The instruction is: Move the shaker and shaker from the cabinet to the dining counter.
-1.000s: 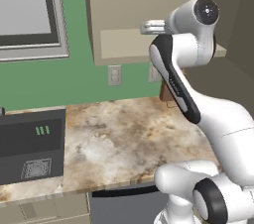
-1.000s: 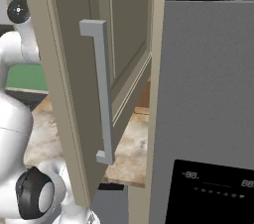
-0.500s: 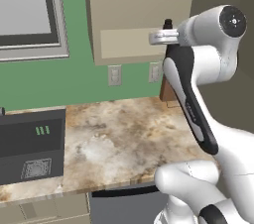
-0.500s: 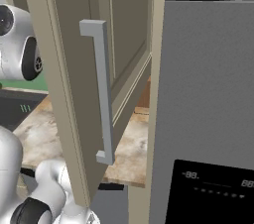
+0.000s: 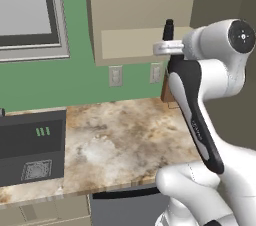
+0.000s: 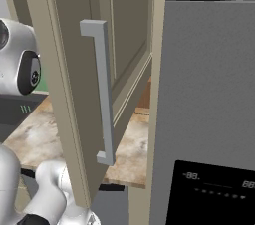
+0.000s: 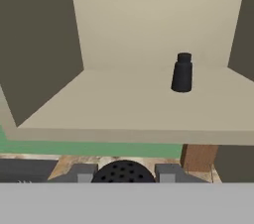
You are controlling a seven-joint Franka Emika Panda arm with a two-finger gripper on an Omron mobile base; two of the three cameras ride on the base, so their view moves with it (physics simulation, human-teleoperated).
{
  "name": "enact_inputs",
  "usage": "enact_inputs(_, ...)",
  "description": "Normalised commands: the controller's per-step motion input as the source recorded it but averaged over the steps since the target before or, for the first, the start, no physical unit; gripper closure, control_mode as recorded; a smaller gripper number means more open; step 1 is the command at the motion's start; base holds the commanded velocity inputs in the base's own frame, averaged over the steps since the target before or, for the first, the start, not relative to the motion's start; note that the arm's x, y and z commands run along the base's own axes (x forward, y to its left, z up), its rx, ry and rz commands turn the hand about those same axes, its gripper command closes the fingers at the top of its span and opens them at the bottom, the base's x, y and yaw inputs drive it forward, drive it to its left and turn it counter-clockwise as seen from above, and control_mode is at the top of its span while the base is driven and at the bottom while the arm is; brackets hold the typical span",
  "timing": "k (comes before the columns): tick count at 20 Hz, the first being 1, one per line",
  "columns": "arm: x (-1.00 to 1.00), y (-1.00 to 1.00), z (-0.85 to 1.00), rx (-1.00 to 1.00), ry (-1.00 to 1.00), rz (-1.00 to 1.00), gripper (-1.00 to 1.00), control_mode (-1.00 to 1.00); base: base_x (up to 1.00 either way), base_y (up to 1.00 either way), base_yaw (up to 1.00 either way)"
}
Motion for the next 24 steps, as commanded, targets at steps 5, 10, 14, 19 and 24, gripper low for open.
enact_inputs(5, -0.22, 0.0, -0.05, 0.0, 0.0, 0.0, 1.0, -1.0, 0.0, 0.0, 0.0)
enact_inputs(10, -0.32, 0.0, -0.01, 0.0, 0.0, 0.0, 1.0, -1.0, 0.0, 0.0, 0.0)
enact_inputs(14, -0.33, 0.0, 0.0, 0.0, 0.0, 0.0, 1.0, -1.0, 0.0, 0.0, 0.0)
enact_inputs(19, -0.44, 0.0, 0.0, 0.0, 0.0, 0.0, 1.0, -1.0, 0.0, 0.0, 0.0)
enact_inputs(24, -0.55, 0.0, -0.01, 0.0, -0.02, 0.0, 1.0, -1.0, 0.0, 0.0, 0.0)
